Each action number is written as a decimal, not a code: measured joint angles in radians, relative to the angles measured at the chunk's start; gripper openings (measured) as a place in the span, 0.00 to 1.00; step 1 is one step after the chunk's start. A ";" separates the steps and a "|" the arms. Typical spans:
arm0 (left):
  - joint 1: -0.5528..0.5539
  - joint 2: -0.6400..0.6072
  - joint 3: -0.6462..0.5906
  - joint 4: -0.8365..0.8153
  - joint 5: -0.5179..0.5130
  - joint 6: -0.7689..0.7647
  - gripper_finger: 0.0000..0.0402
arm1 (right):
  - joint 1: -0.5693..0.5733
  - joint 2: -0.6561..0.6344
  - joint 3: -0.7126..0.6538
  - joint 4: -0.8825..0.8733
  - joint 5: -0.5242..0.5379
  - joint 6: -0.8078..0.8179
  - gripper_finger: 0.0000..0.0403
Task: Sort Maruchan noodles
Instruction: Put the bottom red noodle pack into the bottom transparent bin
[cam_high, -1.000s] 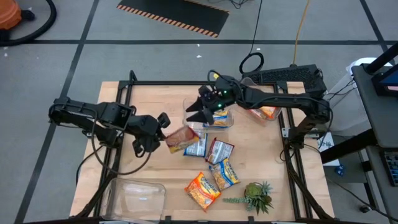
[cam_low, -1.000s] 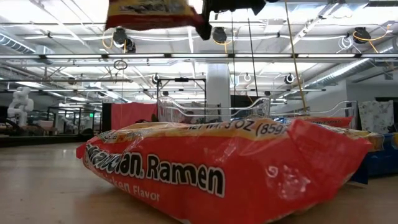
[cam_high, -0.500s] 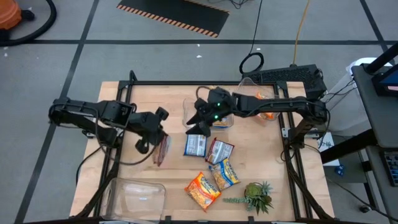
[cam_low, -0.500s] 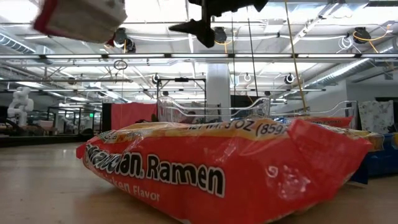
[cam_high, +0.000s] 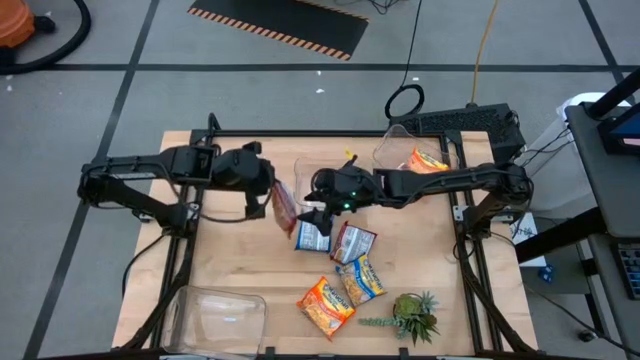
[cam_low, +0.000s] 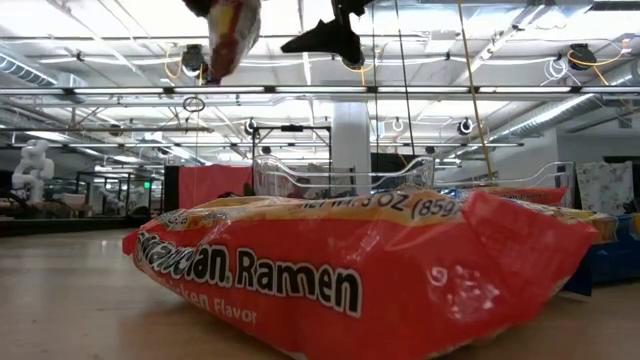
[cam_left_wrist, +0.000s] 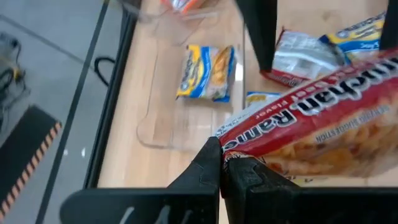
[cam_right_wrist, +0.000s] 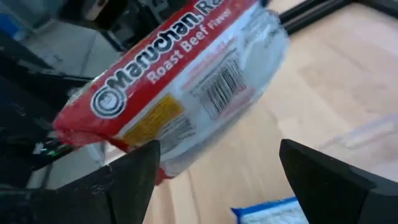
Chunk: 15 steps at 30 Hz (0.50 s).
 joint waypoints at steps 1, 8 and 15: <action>0.009 0.000 0.000 -0.009 -0.001 -0.009 0.00 | 0.001 -0.003 0.000 -0.013 0.005 -0.002 0.80; 0.072 0.000 0.000 -0.018 -0.015 -0.063 0.00 | 0.006 -0.007 0.000 -0.033 0.004 0.006 0.80; 0.090 0.000 0.000 -0.016 -0.012 -0.122 0.00 | 0.005 -0.004 0.000 -0.022 0.040 0.000 0.80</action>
